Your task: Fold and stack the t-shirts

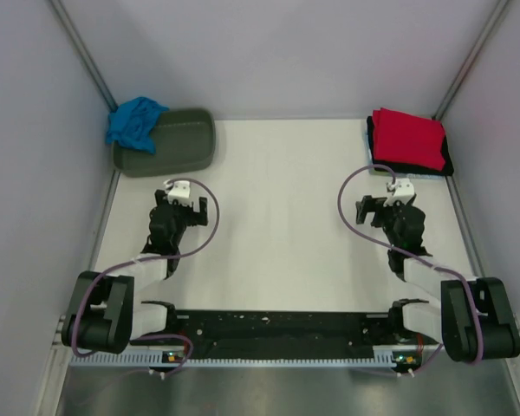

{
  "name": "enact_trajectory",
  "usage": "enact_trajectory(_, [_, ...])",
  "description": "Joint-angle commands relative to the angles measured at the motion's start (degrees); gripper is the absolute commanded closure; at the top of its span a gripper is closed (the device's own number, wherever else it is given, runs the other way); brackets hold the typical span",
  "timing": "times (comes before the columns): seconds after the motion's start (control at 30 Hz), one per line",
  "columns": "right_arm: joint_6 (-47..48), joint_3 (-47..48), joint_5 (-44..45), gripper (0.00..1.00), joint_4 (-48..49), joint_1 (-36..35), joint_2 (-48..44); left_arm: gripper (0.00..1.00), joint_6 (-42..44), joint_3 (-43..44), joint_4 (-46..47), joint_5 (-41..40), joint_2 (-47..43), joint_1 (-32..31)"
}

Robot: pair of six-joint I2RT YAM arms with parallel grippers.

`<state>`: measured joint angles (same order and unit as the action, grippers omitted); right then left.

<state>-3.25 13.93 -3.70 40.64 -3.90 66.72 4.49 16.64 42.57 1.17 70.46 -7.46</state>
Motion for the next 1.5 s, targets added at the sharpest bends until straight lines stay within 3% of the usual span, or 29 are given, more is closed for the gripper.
enact_trajectory(0.0, [-0.62,1.62,0.28,0.01,1.37,-0.32,0.34,0.02,-0.98,2.52,0.94,-2.23,0.74,0.35])
enact_trajectory(0.13, [-0.62,1.97,0.19,0.01,0.93,-0.32,0.78,0.02,-0.63,2.87,0.41,-1.43,1.00,0.35])
enact_trajectory(0.2, [-0.53,2.32,0.01,0.01,0.75,-0.32,1.04,0.02,0.60,3.65,-0.72,3.47,1.35,0.35])
enact_trajectory(0.4, [-0.45,2.68,0.19,0.01,0.40,-0.58,1.31,0.02,10.97,5.59,-4.24,12.19,0.65,0.43])
enact_trajectory(0.5, [-0.53,2.76,0.28,0.01,0.23,-0.58,1.48,0.04,16.58,13.56,-18.44,21.04,-0.93,1.93])
enact_trajectory(0.6, [-0.45,3.29,0.28,0.01,-0.13,-0.67,1.92,0.06,18.36,30.59,-36.63,20.38,5.10,2.01])
enact_trajectory(0.77, [-0.53,3.73,0.19,0.01,-0.74,-0.76,2.36,0.16,15.55,64.93,-64.48,7.29,25.56,2.54])
enact_trajectory(0.93, [-0.36,3.91,0.01,0.01,-0.92,-0.67,2.63,0.18,16.25,94.30,-80.17,-8.35,45.35,5.34])
enact_trajectory(1.1, [-0.18,4.52,-0.34,0.01,-1.62,-0.67,3.15,0.12,22.03,108.68,-81.51,-21.71,58.73,10.18])
enact_trajectory(1.17, [-0.18,5.48,-0.43,0.01,-2.23,-0.76,3.77,0.09,27.47,108.78,-77.57,-29.86,61.28,10.54])
enact_trajectory(1.3, [0.34,6.72,-0.51,0.01,-3.64,-1.19,5.00,0.04,38.72,108.69,-71.76,-37.28,66.29,10.63])
enact_trajectory(1.47, [0.61,5.76,-0.43,0.01,-2.85,-1.55,4.12,0.02,56.73,107.98,-53.69,-43.62,71.92,11.07])
